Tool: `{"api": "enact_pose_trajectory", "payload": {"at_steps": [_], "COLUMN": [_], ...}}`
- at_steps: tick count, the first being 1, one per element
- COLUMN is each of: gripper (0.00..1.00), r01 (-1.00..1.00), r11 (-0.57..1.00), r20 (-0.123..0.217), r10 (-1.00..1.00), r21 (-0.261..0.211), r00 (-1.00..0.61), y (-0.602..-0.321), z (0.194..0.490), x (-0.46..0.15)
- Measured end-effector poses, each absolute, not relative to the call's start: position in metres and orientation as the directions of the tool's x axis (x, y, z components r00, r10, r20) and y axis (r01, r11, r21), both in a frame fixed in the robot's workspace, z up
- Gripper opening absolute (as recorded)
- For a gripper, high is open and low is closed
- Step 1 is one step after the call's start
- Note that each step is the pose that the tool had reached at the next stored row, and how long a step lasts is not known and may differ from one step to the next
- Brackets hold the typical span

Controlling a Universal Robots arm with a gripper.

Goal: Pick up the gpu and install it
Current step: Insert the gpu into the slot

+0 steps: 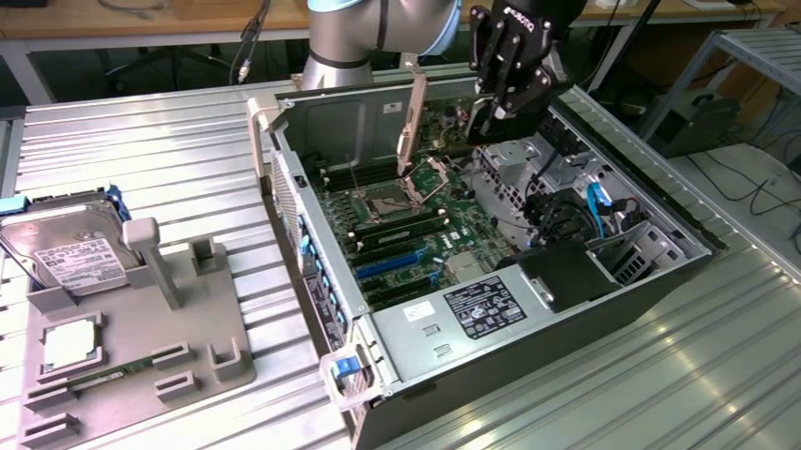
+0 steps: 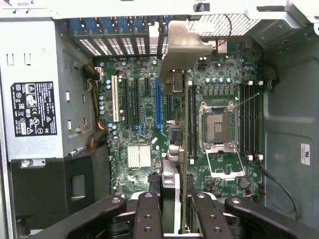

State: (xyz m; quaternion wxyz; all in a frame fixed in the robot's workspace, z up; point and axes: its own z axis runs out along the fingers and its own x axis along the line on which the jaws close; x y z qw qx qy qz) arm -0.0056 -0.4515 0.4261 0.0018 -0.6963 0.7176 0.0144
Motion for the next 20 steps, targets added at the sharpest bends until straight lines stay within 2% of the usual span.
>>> {"api": "enact_pose_trajectory", "payload": {"at_steps": [11,20], "gripper": [0.28,0.28], "r01": [-1.0,-0.999], "r11": [-0.011,-0.027], "r20": [-0.022,-0.022], "r10": [-1.0,-0.999], "r21": [0.03,0.03], "r00": [0.01,0.026], "y": [-0.451,-0.45], "z": [0.41,0.409], "x": [-0.005,-0.006]}}
